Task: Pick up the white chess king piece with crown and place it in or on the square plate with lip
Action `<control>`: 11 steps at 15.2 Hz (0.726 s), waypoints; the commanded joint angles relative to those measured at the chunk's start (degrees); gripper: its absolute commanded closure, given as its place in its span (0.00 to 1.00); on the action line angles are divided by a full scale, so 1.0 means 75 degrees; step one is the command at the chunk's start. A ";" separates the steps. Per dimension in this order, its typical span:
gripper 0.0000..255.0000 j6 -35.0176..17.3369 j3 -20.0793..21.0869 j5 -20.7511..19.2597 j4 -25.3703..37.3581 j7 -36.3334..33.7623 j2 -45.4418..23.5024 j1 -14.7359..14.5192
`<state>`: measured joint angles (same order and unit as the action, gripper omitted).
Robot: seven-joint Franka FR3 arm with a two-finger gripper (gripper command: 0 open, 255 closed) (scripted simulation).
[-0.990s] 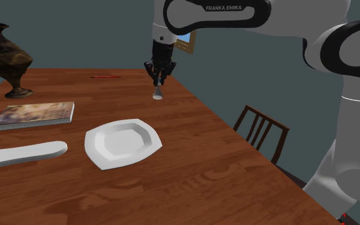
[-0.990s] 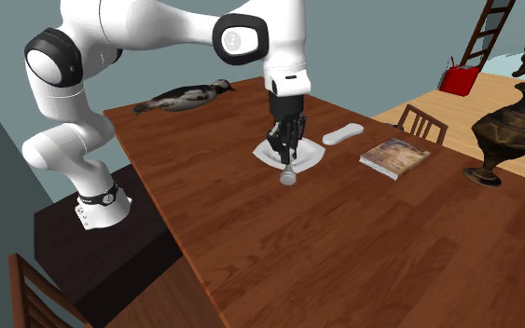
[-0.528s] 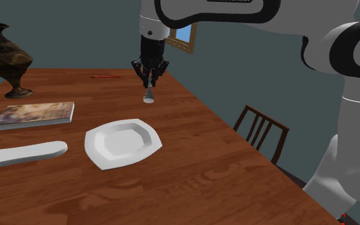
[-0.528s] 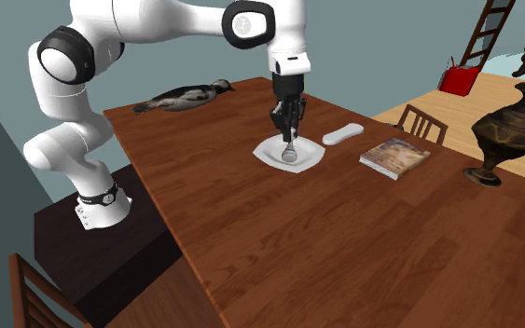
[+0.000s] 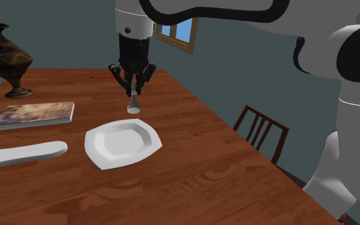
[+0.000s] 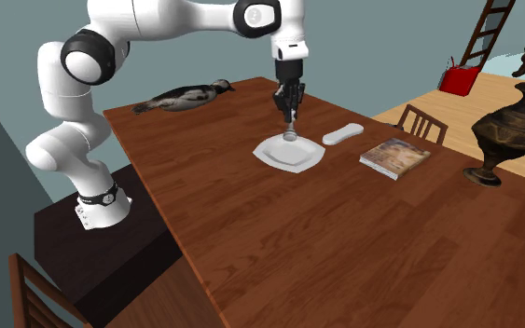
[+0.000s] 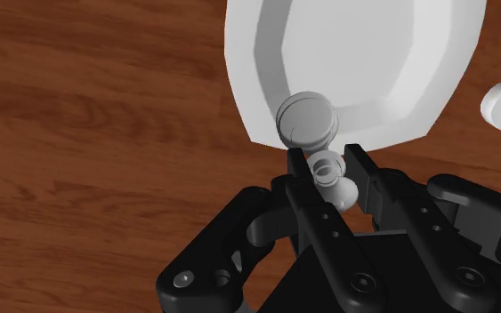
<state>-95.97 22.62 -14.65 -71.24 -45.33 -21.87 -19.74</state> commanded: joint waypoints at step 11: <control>1.00 -0.0301 0.0131 -0.0229 -0.0093 -0.0760 -0.0333 -0.0559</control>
<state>-97.24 23.58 -16.48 -70.55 -50.90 -24.78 -24.17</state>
